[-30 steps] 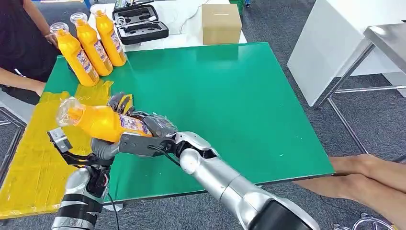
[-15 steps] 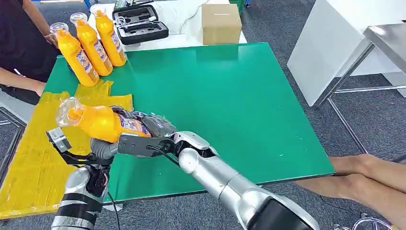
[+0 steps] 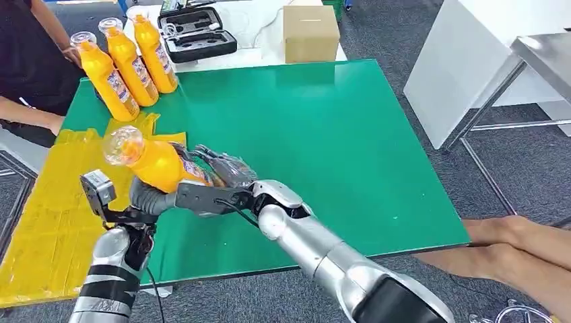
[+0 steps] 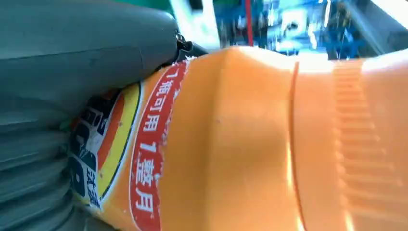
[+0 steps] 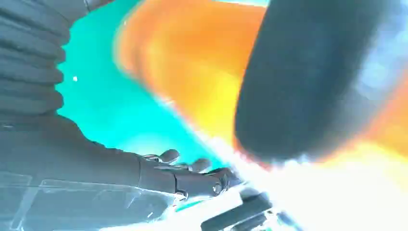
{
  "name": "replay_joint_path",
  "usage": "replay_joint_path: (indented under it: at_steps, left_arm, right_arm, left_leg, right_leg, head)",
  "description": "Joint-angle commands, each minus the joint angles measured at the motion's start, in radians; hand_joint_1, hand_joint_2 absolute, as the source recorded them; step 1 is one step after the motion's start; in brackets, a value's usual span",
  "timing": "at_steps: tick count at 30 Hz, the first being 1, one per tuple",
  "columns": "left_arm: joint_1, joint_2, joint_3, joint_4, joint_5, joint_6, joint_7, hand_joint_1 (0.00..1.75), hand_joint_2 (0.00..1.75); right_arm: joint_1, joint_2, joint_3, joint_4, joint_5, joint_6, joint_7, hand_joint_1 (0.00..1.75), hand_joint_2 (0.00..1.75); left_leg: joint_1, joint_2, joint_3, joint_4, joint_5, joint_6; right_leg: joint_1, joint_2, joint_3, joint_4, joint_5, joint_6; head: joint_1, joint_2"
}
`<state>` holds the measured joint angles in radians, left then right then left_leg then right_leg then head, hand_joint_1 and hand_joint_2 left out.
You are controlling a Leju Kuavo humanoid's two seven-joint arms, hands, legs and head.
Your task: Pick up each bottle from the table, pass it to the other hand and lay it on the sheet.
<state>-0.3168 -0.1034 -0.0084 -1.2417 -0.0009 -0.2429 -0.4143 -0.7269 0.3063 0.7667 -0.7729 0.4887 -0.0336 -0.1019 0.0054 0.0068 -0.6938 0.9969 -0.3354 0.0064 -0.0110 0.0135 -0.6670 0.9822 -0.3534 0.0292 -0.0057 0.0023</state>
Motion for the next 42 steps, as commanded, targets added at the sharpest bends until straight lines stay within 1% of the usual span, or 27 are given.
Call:
replay_joint_path:
  at_steps: [1,4,5,7,8,9,10,11,13,14,15,16,17,18,19,21,24,25,26,28,29,31,32,35,36,37,42]
  left_arm:
    - [-0.133,0.047,0.122,0.101,-0.35,0.342,-0.03,1.75,1.75]
    - [-0.132,0.046,0.122,0.102,-0.351,0.341,-0.031,1.75,1.75]
    - [-0.13,0.04,0.125,0.099,-0.356,0.341,-0.033,1.75,1.75]
    - [-0.128,0.036,0.127,0.097,-0.36,0.341,-0.035,1.75,1.75]
    - [-0.128,0.036,0.127,0.097,-0.36,0.341,-0.035,1.75,1.75]
    - [-0.128,0.048,0.114,0.103,-0.447,0.423,-0.027,1.75,1.75]
    - [-0.136,0.061,0.112,0.129,-0.57,0.554,-0.019,1.75,1.75]
    - [-0.144,0.091,0.103,0.175,-0.769,0.72,0.02,1.75,1.75]
    - [-0.154,0.119,0.117,0.253,-0.935,0.844,0.059,1.75,1.75]
    - [-0.174,0.134,0.123,0.33,-1.052,0.887,0.128,1.75,1.75]
    - [-0.198,0.141,0.132,0.411,-1.068,0.883,0.134,1.75,1.75]
    - [-0.221,0.156,0.125,0.497,-1.147,0.932,0.167,1.75,1.75]
    - [-0.233,0.169,0.118,0.55,-1.253,0.941,0.241,1.75,1.75]
    - [-0.236,0.172,0.128,0.589,-1.283,0.941,0.249,1.75,1.75]
    - [-0.236,0.173,0.142,0.614,-1.323,0.941,0.276,1.75,1.75]
    - [-0.272,0.187,0.164,0.731,-1.319,0.941,0.273,1.75,1.75]
    - [-0.292,0.21,0.146,0.828,-1.384,0.939,0.321,1.75,1.75]
    - [-0.301,0.21,0.141,0.849,-1.394,0.923,0.326,1.75,1.75]
    - [-0.304,0.208,0.144,0.856,-1.395,0.914,0.326,1.75,1.75]
    - [-0.31,0.209,0.134,0.874,-1.413,0.88,0.338,1.75,1.75]
    - [-0.31,0.205,0.131,0.881,-1.413,0.839,0.326,1.75,1.75]
    - [-0.307,0.202,0.133,0.883,-1.414,0.828,0.323,1.75,1.75]
    - [-0.309,0.2,0.124,0.891,-1.427,0.78,0.332,1.75,1.75]
    - [-0.311,0.2,0.116,0.896,-1.442,0.739,0.351,1.75,1.75]
    - [-0.31,0.2,0.117,0.892,-1.443,0.744,0.357,0.45,1.75]
    - [-0.312,0.198,0.125,0.892,-1.431,0.736,0.339,0.0,1.75]
    - [-0.304,0.196,0.138,0.863,-1.396,0.745,0.265,0.0,1.75]
  right_arm:
    - [-0.048,-0.111,-0.146,-0.131,-0.017,0.018,0.001,0.0,0.0]
    - [-0.045,-0.108,-0.146,-0.132,-0.017,0.018,0.0,0.0,0.0]
    - [-0.042,-0.105,-0.146,-0.13,-0.016,0.019,0.001,0.0,0.0]
    - [-0.041,-0.103,-0.145,-0.128,-0.015,0.02,0.001,0.0,0.0]
    - [-0.041,-0.103,-0.145,-0.128,-0.015,0.02,0.001,0.0,0.0]
    - [-0.041,-0.105,-0.146,-0.13,-0.011,0.015,0.0,0.0,0.0]
    - [-0.043,-0.112,-0.151,-0.143,-0.014,0.016,-0.002,0.0,0.0]
    - [-0.048,-0.121,-0.154,-0.16,-0.022,0.02,-0.009,0.0,0.0]
    - [-0.052,-0.135,-0.152,-0.184,-0.041,0.038,-0.017,0.0,0.0]
    - [-0.054,-0.141,-0.148,-0.193,-0.05,0.044,-0.017,0.0,0.0]
    - [-0.055,-0.145,-0.147,-0.203,-0.058,0.046,-0.018,0.0,0.0]
    - [-0.056,-0.149,-0.142,-0.21,-0.066,0.051,-0.018,0.0,0.0]
    - [-0.06,-0.152,-0.136,-0.215,-0.072,0.053,-0.018,0.0,0.0]
    - [-0.065,-0.154,-0.132,-0.22,-0.081,0.056,-0.018,0.0,0.0]
    - [-0.068,-0.157,-0.128,-0.223,-0.087,0.059,-0.017,0.0,0.0]
    - [-0.073,-0.159,-0.12,-0.226,-0.097,0.063,-0.014,0.0,0.0]
    - [-0.081,-0.156,-0.107,-0.219,-0.108,0.068,-0.011,0.0,0.0]
    - [-0.089,-0.149,-0.105,-0.216,-0.113,0.07,-0.008,0.0,0.0]
    - [-0.094,-0.146,-0.102,-0.213,-0.116,0.07,-0.004,0.0,0.0]
    - [-0.099,-0.142,-0.098,-0.211,-0.119,0.071,0.001,0.0,0.0]
    - [-0.1,-0.142,-0.095,-0.209,-0.12,0.071,0.003,0.0,0.0]
    - [-0.1,-0.142,-0.094,-0.207,-0.119,0.069,0.003,0.0,0.0]
    - [-0.101,-0.143,-0.092,-0.205,-0.12,0.07,0.004,0.0,0.0]
    - [-0.103,-0.139,-0.087,-0.197,-0.119,0.073,0.007,0.0,0.0]
    - [-0.104,-0.137,-0.085,-0.193,-0.119,0.073,0.007,0.0,0.0]
    - [-0.104,-0.136,-0.084,-0.191,-0.119,0.073,0.007,0.0,0.0]
    - [-0.104,-0.139,-0.082,-0.185,-0.118,0.073,0.009,0.0,0.0]
  left_leg:
    - [0.001,-0.006,0.005,0.003,-0.003,-0.001]
    - [0.0,-0.001,0.003,0.0,-0.001,0.0]
    - [0.001,-0.002,0.005,0.001,-0.003,0.0]
    - [0.0,-0.003,0.004,0.0,-0.002,0.0]
    - [0.0,-0.003,0.007,0.001,-0.004,0.0]
    - [0.0,-0.003,0.005,0.001,-0.003,0.0]
    - [0.001,-0.002,0.004,0.001,-0.002,0.0]
    - [0.001,-0.002,0.007,0.002,-0.004,0.0]
    - [0.0,-0.002,0.004,0.0,-0.001,0.0]
    - [0.0,-0.002,0.007,0.001,-0.004,-0.001]
    - [0.0,-0.003,0.008,0.001,-0.004,-0.001]
    - [0.0,-0.001,0.007,0.0,-0.003,-0.001]
    - [0.0,-0.002,0.005,-0.001,-0.001,-0.001]
    - [0.0,-0.003,0.008,0.0,-0.003,-0.001]
    - [-0.001,-0.003,0.007,-0.001,-0.002,-0.001]
    - [0.0,-0.001,0.007,0.0,-0.003,-0.001]
    - [0.0,-0.001,0.006,0.0,-0.002,-0.001]
    - [0.0,0.0,0.005,0.0,-0.001,-0.001]
    - [0.0,0.0,0.008,0.001,-0.003,-0.001]
    - [0.0,0.0,0.003,0.0,-0.001,-0.001]
    - [0.0,-0.001,0.006,0.002,-0.003,-0.002]
    - [0.0,0.0,0.003,0.001,-0.001,-0.001]
    - [0.0,-0.002,0.006,0.002,-0.003,-0.001]
    - [0.0,0.0,0.006,0.001,-0.003,-0.001]
    - [0.0,0.0,0.004,0.001,-0.002,-0.001]
    - [0.0,0.0,0.004,0.0,-0.001,-0.001]
    - [0.0,0.0,0.007,0.0,-0.002,-0.002]
  right_leg:
    - [0.001,-0.007,0.007,0.003,-0.005,-0.001]
    - [0.001,-0.002,0.003,0.0,-0.002,-0.001]
    - [0.001,-0.003,0.006,0.001,-0.003,-0.002]
    - [0.0,-0.003,0.004,0.001,-0.001,-0.002]
    - [0.001,-0.004,0.008,0.001,-0.004,-0.003]
    - [0.001,-0.004,0.006,0.001,-0.003,-0.003]
    - [0.001,-0.002,0.005,0.001,-0.002,-0.002]
    - [0.001,-0.003,0.007,0.002,-0.004,-0.003]
    - [0.0,-0.002,0.004,0.001,-0.001,-0.002]
    - [0.0,-0.003,0.007,0.002,-0.004,-0.003]
    - [0.0,-0.004,0.008,0.002,-0.004,-0.003]
    - [0.0,-0.002,0.007,0.001,-0.002,-0.003]
    - [0.0,-0.002,0.005,0.0,-0.001,-0.003]
    - [0.0,-0.004,0.008,0.002,-0.003,-0.003]
    - [0.0,-0.003,0.006,0.001,-0.002,-0.003]
    - [0.0,-0.002,0.007,0.001,-0.003,-0.003]
    - [0.0,-0.002,0.006,0.001,-0.002,-0.003]
    - [0.0,-0.001,0.004,0.001,-0.001,-0.003]
    - [0.0,-0.002,0.007,0.002,-0.003,-0.003]
    - [0.0,-0.001,0.002,0.001,-0.001,-0.003]
    - [0.001,-0.002,0.006,0.003,-0.003,-0.003]
    - [0.0,-0.002,0.003,0.001,-0.001,-0.003]
    - [0.0,-0.003,0.006,0.002,-0.003,-0.003]
    - [0.0,-0.001,0.006,0.002,-0.003,-0.003]
    - [0.0,-0.001,0.005,0.001,-0.001,-0.003]
    - [0.0,0.0,0.004,0.001,-0.001,-0.003]
    - [0.0,-0.001,0.007,0.001,-0.001,-0.003]
  head:
    - [0.0,0.0]
    - [0.0,0.0]
    - [0.0,0.0]
    - [0.0,0.0]
    - [0.0,0.0]
    - [0.001,0.0]
    - [0.0,0.0]
    - [0.0,0.0]
    - [0.0,0.0]
    - [0.0,0.0]
    - [0.001,0.0]
    - [0.0,0.0]
    - [0.0,0.0]
    - [0.0,0.0]
    - [0.0,0.0]
    - [0.0,0.0]
    - [0.0,0.0]
    - [0.001,0.0]
    - [0.001,0.0]
    - [0.0,0.0]
    - [0.0,0.0]
    - [0.0,0.0]
    - [0.0,0.0]
    - [0.0,0.0]
    - [0.0,0.0]
    - [0.0,0.0]
    - [0.0,0.0]
